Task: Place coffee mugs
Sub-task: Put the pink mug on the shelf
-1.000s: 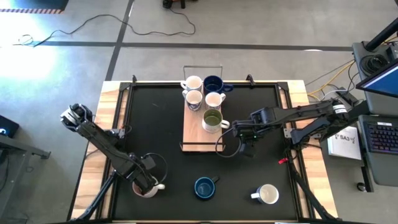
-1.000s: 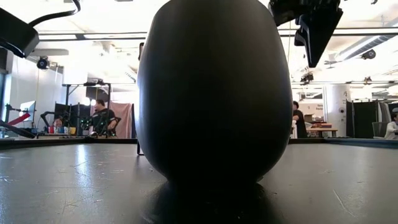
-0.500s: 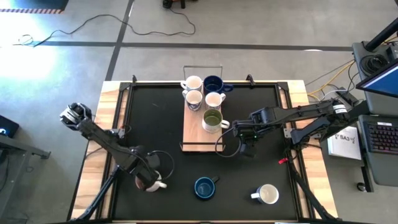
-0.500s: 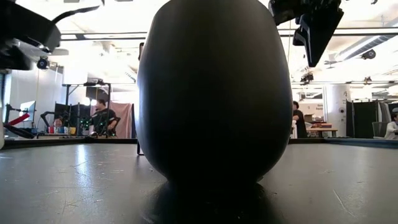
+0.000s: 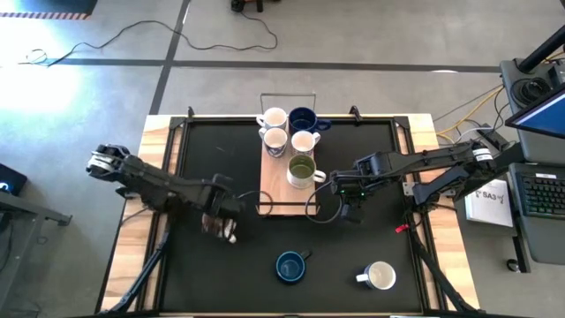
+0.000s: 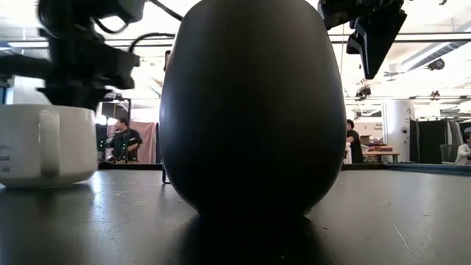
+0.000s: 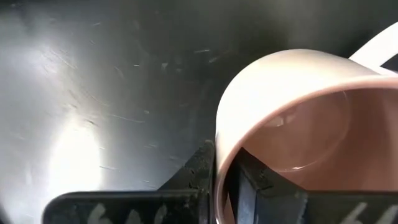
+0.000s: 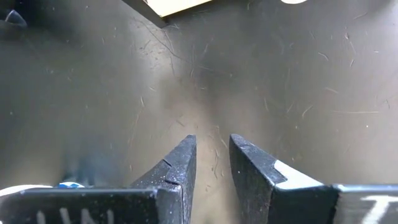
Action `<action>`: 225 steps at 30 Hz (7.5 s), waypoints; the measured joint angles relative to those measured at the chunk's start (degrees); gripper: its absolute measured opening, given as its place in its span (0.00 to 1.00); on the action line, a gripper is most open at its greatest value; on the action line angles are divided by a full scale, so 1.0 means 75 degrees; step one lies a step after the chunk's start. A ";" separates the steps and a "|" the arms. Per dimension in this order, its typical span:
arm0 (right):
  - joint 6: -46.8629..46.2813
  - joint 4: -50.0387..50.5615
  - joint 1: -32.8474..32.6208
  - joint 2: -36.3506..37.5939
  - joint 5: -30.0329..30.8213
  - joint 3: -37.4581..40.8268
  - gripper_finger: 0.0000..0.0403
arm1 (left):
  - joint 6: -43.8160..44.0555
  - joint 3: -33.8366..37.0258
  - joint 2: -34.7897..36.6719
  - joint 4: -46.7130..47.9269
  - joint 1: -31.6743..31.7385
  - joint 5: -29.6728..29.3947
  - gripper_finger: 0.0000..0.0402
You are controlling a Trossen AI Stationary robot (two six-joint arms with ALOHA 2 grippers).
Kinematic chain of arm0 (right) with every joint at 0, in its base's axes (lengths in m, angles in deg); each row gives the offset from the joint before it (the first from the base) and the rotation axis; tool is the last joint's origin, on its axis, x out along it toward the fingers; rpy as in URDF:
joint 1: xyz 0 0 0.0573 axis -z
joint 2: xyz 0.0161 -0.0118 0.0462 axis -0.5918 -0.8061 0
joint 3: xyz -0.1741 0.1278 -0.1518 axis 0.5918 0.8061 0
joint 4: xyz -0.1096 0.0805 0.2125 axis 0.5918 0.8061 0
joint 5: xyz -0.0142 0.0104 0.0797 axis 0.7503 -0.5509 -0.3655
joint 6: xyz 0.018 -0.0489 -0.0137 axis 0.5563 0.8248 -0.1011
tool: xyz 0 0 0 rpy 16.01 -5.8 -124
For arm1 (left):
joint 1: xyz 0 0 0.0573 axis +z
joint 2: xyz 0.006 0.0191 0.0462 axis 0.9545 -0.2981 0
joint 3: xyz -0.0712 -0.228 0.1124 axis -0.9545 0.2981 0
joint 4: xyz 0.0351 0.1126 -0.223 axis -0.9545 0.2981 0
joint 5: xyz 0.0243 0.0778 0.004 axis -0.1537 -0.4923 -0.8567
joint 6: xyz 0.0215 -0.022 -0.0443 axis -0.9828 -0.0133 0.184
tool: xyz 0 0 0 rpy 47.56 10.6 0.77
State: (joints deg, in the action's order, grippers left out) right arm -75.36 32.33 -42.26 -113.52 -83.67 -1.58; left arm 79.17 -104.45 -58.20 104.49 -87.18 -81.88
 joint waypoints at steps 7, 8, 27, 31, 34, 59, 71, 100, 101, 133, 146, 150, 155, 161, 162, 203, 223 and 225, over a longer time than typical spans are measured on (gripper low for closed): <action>-0.0002 0.0023 0.0000 0.0000 0.0000 0.0000 0.21 | -0.2349 0.0000 0.0000 -0.0102 0.0941 -0.0078 0.02; -0.0001 0.0023 0.0000 0.0000 0.0000 0.0000 0.21 | -0.2557 0.0000 0.0000 -0.0185 0.1003 -0.0075 0.02; 0.0056 0.0050 0.0000 0.0000 0.0000 0.0000 0.21 | -0.0958 -0.0102 0.0094 -0.0772 0.1052 -0.0546 0.22; 0.0056 0.0050 0.0000 0.0000 0.0000 0.0000 0.21 | -0.0094 -0.0175 0.0362 -0.0748 0.1051 -0.0024 0.22; 0.0056 0.0050 0.0000 0.0000 0.0000 0.0000 0.21 | 0.0748 -0.0217 0.0658 -0.0716 0.1019 0.0239 0.22; 0.0472 -0.0009 0.0000 0.0000 0.0007 0.0000 0.21 | 0.7459 -0.0157 0.0976 0.1224 0.0725 0.1000 0.22; 0.0662 -0.0017 0.0000 0.0000 0.0009 0.0009 0.21 | 0.6504 0.0405 0.0682 0.1078 0.0797 0.0681 0.11; 0.0459 -0.0184 0.0000 0.0000 0.0006 0.0017 0.21 | -0.0815 0.0428 0.0667 -0.2409 0.2944 -0.0344 0.05; 0.0461 -0.0184 0.0000 0.0000 0.0006 0.0017 0.21 | -0.0801 0.0428 0.0667 -0.2440 0.2946 -0.0366 0.05; 0.0540 -0.0181 0.0000 0.0000 0.0006 0.0020 0.21 | 0.2515 -0.0249 0.0667 -0.1635 0.2943 -0.0412 0.06; 0.0846 -0.0186 0.0000 0.0000 0.0008 0.0020 0.21 | 0.3974 -0.0379 0.0667 -0.0477 0.2943 0.0047 0.16; 0.0869 -0.0196 0.0000 0.0000 0.0006 0.0020 0.21 | 0.4286 -0.0379 0.0664 -0.0491 0.2943 0.0047 0.22; 0.0886 -0.0198 0.0003 0.0000 0.0006 0.0020 0.21 | 0.4926 -0.0373 0.0638 -0.0491 0.2950 0.0046 0.29; 0.1049 -0.0210 0.0002 0.0000 0.0008 0.0020 0.21 | 0.5853 -0.0370 0.0256 -0.0500 0.2952 0.0044 0.32; 0.1065 -0.0213 0.0003 0.0000 0.0009 0.0020 0.21 | 0.5852 -0.0370 0.0138 -0.0510 0.2952 0.0037 0.32; 0.0933 -0.0272 0.0000 0.0000 0.0003 0.0020 0.21 | 0.2513 -0.1635 -0.0405 -0.1195 0.3661 -0.0147 0.03; 0.0921 -0.0301 0.0000 -0.0003 0.0003 0.0020 0.21 | 0.1461 -0.1626 -0.1005 -0.2691 0.3946 0.0673 0.04; 0.0932 -0.0306 0.0002 -0.0003 0.0003 0.0020 0.21 | 0.1366 -0.1626 -0.1099 -0.2853 0.3954 0.0700 0.04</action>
State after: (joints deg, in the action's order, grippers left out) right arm -68.36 30.03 -42.25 -113.54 -83.64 -1.43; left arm 89.41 -116.65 -66.44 83.09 -57.52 -76.63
